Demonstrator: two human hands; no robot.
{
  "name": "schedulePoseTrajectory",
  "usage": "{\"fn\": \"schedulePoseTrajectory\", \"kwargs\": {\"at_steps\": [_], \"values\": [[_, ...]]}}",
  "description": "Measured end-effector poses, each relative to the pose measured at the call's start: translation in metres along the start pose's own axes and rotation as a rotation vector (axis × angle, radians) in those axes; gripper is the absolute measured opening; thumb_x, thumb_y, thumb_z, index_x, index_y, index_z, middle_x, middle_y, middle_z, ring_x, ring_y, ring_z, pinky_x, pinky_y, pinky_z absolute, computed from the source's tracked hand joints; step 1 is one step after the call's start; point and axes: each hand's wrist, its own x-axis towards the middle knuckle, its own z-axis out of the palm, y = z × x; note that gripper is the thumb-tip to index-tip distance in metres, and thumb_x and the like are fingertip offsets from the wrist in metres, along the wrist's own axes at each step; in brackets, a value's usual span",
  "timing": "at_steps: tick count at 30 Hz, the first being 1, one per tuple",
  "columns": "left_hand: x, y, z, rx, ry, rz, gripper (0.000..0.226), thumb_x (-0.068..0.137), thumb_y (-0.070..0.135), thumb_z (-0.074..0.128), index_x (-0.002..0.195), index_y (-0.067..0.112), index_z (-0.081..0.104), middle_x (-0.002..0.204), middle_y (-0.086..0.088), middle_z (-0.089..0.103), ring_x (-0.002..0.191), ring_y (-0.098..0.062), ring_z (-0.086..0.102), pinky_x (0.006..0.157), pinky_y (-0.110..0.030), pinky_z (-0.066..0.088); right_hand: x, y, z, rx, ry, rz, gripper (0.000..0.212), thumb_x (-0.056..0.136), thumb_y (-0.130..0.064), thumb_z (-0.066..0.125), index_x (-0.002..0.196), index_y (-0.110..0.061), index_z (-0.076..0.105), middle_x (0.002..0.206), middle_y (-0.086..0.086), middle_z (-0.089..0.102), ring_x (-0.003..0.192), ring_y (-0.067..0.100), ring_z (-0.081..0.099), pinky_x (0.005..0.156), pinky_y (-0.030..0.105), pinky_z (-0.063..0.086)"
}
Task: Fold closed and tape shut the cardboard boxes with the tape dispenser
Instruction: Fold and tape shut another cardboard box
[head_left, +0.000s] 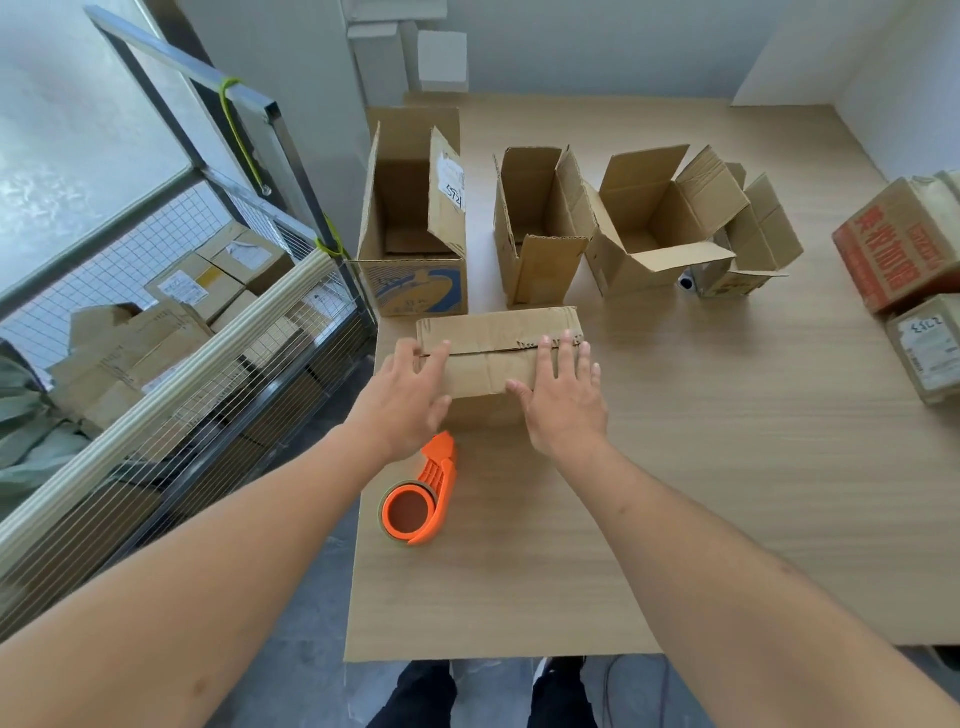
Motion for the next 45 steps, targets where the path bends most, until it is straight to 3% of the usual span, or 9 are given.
{"fn": "schedulePoseTrajectory", "kwargs": {"at_steps": [4, 8, 13, 18, 23, 28, 31, 34, 45], "values": [[-0.020, -0.004, 0.012, 0.006, -0.008, -0.042, 0.082, 0.096, 0.048, 0.059, 0.157, 0.033, 0.006, 0.111, -0.008, 0.038, 0.099, -0.025, 0.045, 0.084, -0.038, 0.048, -0.002, -0.007, 0.004, 0.022, -0.011, 0.043, 0.077, 0.105, -0.059, 0.019, 0.163, -0.015, -0.005, 0.170, 0.016, -0.009, 0.156, 0.037, -0.007, 0.128, 0.050, 0.007], [-0.040, -0.001, 0.034, -0.063, -0.106, -0.078, 0.100, 0.094, 0.055, 0.060, 0.155, 0.048, -0.020, 0.101, -0.008, 0.046, 0.087, -0.027, 0.053, 0.078, -0.041, 0.051, 0.000, -0.010, 0.003, 0.026, -0.028, 0.053, 0.076, 0.105, -0.058, 0.018, 0.163, -0.014, -0.004, 0.169, 0.016, -0.011, 0.156, 0.036, -0.008, 0.128, 0.049, 0.005], [-0.066, 0.016, 0.066, -0.171, 0.013, -0.204, 0.118, 0.088, 0.053, 0.069, 0.152, 0.045, -0.030, 0.099, -0.009, 0.051, 0.078, -0.028, 0.056, 0.068, -0.039, 0.050, -0.001, -0.007, 0.012, 0.012, 0.011, 0.044, 0.076, 0.105, -0.060, 0.016, 0.163, -0.015, -0.005, 0.170, 0.015, -0.010, 0.157, 0.035, -0.008, 0.128, 0.048, 0.004], [-0.086, 0.022, 0.095, -0.054, 0.117, -0.292, 0.118, 0.085, 0.055, 0.071, 0.160, 0.032, -0.017, 0.099, -0.009, 0.050, 0.075, -0.026, 0.055, 0.064, -0.038, 0.052, 0.003, -0.005, 0.022, 0.011, 0.026, 0.044, 0.077, 0.104, -0.061, 0.014, 0.163, -0.015, -0.006, 0.170, 0.016, -0.010, 0.157, 0.035, -0.008, 0.127, 0.049, 0.003], [-0.100, 0.024, 0.118, 0.171, 0.079, -0.362, 0.074, 0.082, 0.058, 0.075, 0.134, 0.014, 0.045, 0.102, -0.009, 0.060, 0.086, -0.027, 0.060, 0.070, -0.036, 0.045, 0.004, -0.004, 0.026, 0.010, 0.046, 0.033, 0.078, 0.103, -0.062, 0.011, 0.163, -0.015, -0.007, 0.170, 0.016, -0.010, 0.157, 0.035, -0.009, 0.127, 0.049, 0.002], [-0.102, 0.031, 0.122, 0.119, -0.019, -0.512, 0.071, 0.080, 0.057, 0.074, 0.127, 0.018, 0.037, 0.097, -0.006, 0.067, 0.086, -0.030, 0.064, 0.071, -0.038, 0.039, 0.001, -0.002, 0.026, 0.013, 0.056, 0.017, 0.078, 0.104, -0.062, 0.012, 0.163, -0.014, -0.005, 0.170, 0.015, -0.009, 0.157, 0.035, -0.009, 0.127, 0.049, 0.001], [-0.104, 0.028, 0.132, 0.061, -0.077, -0.492, 0.096, 0.092, 0.047, 0.065, 0.157, 0.020, 0.001, 0.099, 0.006, 0.064, 0.095, -0.027, 0.068, 0.090, -0.043, 0.041, 0.000, -0.002, 0.024, 0.014, 0.054, 0.012, 0.078, 0.104, -0.062, 0.011, 0.163, -0.014, -0.005, 0.170, 0.015, -0.009, 0.157, 0.035, -0.009, 0.127, 0.049, 0.001], [-0.103, 0.022, 0.134, -0.025, -0.145, -0.482, 0.107, 0.095, 0.028, 0.062, 0.153, 0.032, -0.028, 0.098, 0.000, 0.071, 0.098, -0.027, 0.068, 0.109, -0.046, 0.031, 0.000, -0.002, 0.023, 0.015, 0.048, 0.012, 0.078, 0.104, -0.062, 0.012, 0.163, -0.014, -0.005, 0.170, 0.015, -0.009, 0.157, 0.035, -0.010, 0.127, 0.049, 0.000], [-0.142, 0.001, 0.076, -0.148, 0.101, 0.033, 0.108, 0.087, 0.000, 0.067, 0.162, 0.039, 0.000, 0.089, 0.009, 0.055, 0.086, -0.022, 0.056, 0.114, -0.048, 0.034, 0.000, 0.006, 0.013, 0.084, 0.031, -0.014, 0.079, 0.103, -0.066, 0.021, 0.164, -0.019, 0.003, 0.171, 0.011, -0.004, 0.157, 0.031, -0.005, 0.127, 0.046, 0.005]]}}
